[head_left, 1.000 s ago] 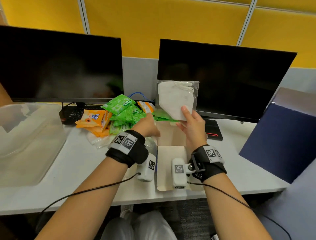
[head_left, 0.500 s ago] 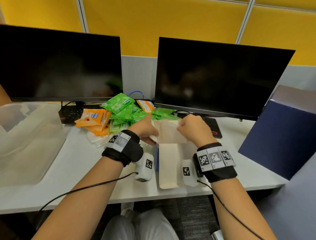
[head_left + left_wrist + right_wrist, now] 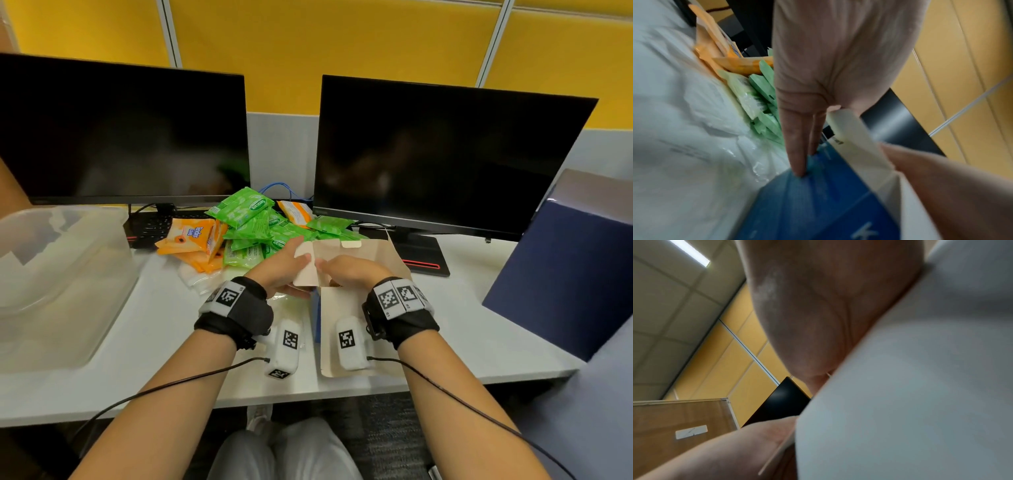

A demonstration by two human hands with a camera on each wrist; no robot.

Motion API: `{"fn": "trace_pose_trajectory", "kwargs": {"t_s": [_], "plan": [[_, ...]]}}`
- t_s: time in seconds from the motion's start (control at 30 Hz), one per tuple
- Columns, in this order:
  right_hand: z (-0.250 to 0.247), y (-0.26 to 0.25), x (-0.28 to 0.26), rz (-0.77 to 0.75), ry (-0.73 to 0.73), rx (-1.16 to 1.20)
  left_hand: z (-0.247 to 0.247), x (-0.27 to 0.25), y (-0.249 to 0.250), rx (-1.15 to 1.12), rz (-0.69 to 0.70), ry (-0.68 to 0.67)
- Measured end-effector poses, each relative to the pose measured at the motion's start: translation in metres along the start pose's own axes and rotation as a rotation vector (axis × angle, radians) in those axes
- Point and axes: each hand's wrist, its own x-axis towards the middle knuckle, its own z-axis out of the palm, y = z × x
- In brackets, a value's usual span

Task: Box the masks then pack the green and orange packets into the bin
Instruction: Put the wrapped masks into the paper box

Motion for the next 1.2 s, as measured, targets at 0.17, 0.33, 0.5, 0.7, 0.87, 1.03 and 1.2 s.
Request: {"fn": "trace_pose_trajectory", "kwargs": {"t_s": [0.17,0.33,0.5,0.7,0.87,1.03,1.2], "plan": [[0.006,-0.004,-0.005,-0.058,0.015,0.05,-0.008,0.012,-0.027,0.014,-0.006,0.256],[0.011,-0.004,-0.002,-0.034,0.03,0.027,-0.017,0.024,-0.064,0.804,-0.128,-0.032],[0.013,-0.002,-0.001,-0.022,0.059,0.032,-0.013,0.028,-0.084,1.089,-0.142,-0.074],[0.014,-0.001,0.0,-0.02,0.059,0.038,-0.012,0.031,-0.083,1.195,-0.139,0.046],[0.012,0.001,0.002,-0.045,0.072,0.02,-0.027,0.035,-0.082,0.951,-0.039,0.26],[0.009,0.003,0.006,-0.08,0.13,0.107,-0.056,0.026,-0.048,0.548,0.174,0.424],[0.005,0.003,0.001,-0.129,0.164,0.275,-0.067,-0.004,0.014,0.098,0.45,0.955]]}}
